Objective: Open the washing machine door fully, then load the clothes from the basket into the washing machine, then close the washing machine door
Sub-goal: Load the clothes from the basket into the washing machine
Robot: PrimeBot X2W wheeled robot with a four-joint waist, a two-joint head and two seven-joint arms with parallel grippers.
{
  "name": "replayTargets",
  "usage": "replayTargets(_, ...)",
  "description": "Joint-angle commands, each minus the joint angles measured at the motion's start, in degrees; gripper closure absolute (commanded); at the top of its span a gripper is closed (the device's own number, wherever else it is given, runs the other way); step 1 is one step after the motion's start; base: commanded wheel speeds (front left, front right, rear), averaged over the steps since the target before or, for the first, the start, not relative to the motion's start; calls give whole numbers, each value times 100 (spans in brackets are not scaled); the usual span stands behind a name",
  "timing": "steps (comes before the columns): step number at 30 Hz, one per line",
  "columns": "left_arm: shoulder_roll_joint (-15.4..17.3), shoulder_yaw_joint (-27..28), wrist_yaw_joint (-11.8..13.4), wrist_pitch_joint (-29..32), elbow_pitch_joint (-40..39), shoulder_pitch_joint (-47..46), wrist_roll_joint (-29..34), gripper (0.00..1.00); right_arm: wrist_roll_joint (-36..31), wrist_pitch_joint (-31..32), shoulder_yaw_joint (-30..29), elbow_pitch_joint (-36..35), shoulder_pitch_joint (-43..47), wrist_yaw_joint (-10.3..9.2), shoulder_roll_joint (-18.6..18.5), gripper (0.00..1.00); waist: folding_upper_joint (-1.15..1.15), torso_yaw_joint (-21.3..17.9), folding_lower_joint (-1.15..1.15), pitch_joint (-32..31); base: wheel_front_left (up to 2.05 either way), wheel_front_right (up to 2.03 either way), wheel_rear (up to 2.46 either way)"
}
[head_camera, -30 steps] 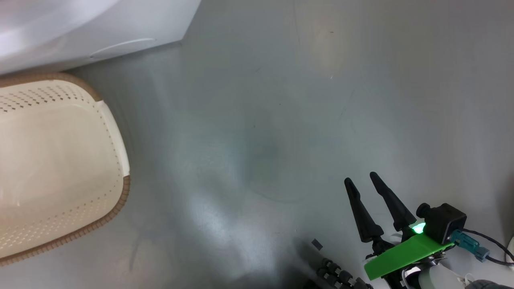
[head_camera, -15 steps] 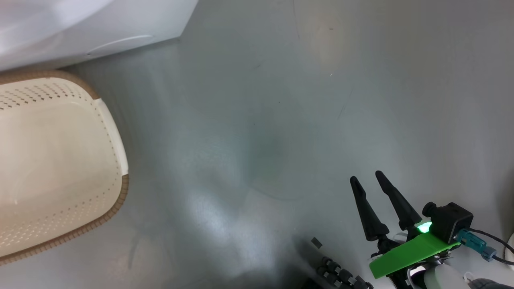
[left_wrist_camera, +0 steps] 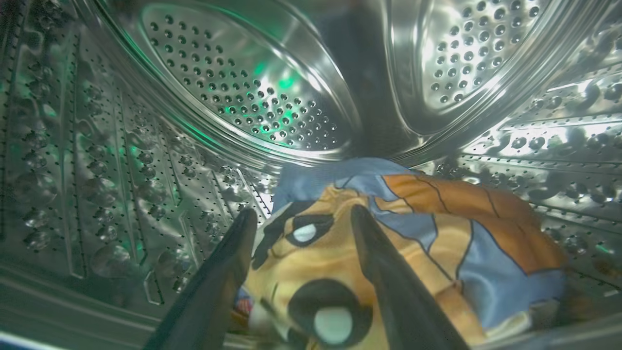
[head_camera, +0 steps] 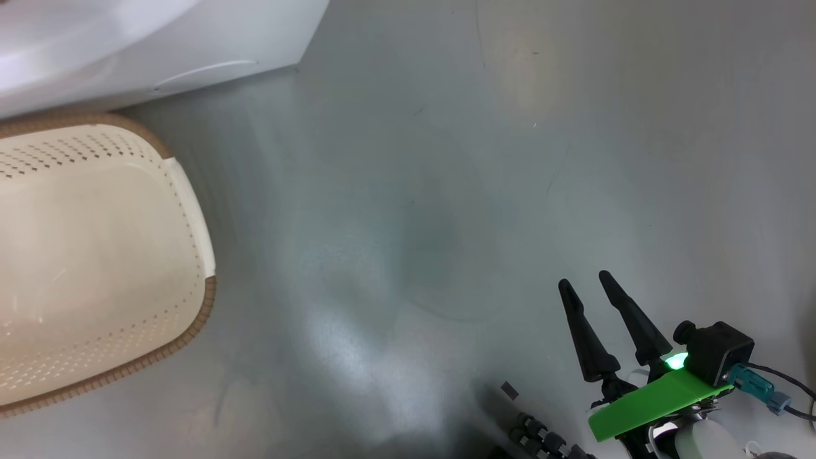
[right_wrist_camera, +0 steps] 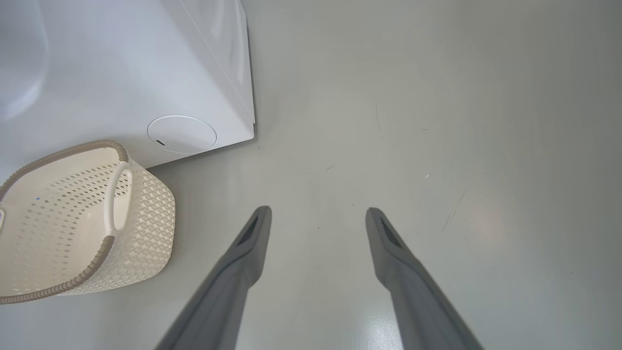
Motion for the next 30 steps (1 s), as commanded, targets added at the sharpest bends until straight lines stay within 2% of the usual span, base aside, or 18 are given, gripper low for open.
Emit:
replayTargets(1, 175, 27, 85, 17, 10, -136, -27, 0, 0, -69, 82, -74, 202, 9, -102, 0, 0, 20, 0, -29, 0, 0, 0)
replayTargets(11, -45, 22, 200, -98, 276, -116, -172, 0, 0, -69, 63, -54, 188, 9, -103, 0, 0, 163, 0, -170, 0, 0, 0)
replayTargets(20, -368, -49, 451, -160, 443, 194, -241, 0, -46, -69, 19, -80, 93, 9, -153, 0, 0, 423, 0, -454, 0, 0, 0)
replayTargets(30, -676, 38, 465, -178, -136, 1022, -502, 0, -167, -69, -12, -63, 65, 9, -186, 0, 0, 801, 0, -1101, 0, 0, 0)
